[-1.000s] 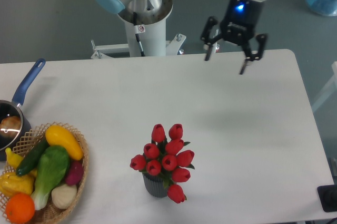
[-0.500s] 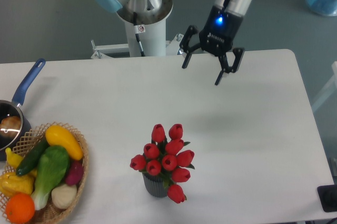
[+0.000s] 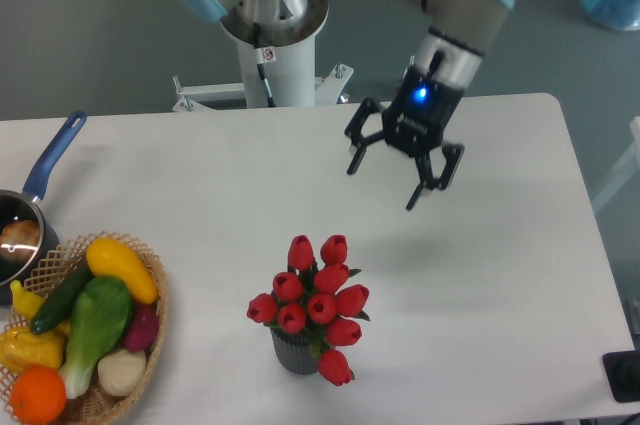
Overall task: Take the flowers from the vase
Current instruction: 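Move the open gripper across the table toward the tulip vase, then lower the open gripper over the tulip stems above the vase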
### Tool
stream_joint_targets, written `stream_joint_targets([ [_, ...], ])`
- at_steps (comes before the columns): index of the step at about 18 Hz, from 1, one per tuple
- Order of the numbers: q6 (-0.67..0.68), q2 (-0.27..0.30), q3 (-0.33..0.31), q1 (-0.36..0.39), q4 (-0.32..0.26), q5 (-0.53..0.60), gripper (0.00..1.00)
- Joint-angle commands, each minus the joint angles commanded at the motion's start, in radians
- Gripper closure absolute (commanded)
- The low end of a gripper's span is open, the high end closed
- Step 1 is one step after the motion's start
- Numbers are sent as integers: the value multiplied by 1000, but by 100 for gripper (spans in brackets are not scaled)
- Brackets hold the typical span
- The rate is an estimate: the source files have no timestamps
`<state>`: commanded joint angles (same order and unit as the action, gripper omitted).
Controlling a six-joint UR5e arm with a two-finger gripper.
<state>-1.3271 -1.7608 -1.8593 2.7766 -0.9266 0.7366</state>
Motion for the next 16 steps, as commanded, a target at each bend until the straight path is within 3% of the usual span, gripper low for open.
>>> stream_joint_targets([
  [3,55,-31,5,-5,40,-78,0],
  [7,55,-71,23,-32,66,-78,0],
  [16,95,-118,67,-66,74,-85,0],
])
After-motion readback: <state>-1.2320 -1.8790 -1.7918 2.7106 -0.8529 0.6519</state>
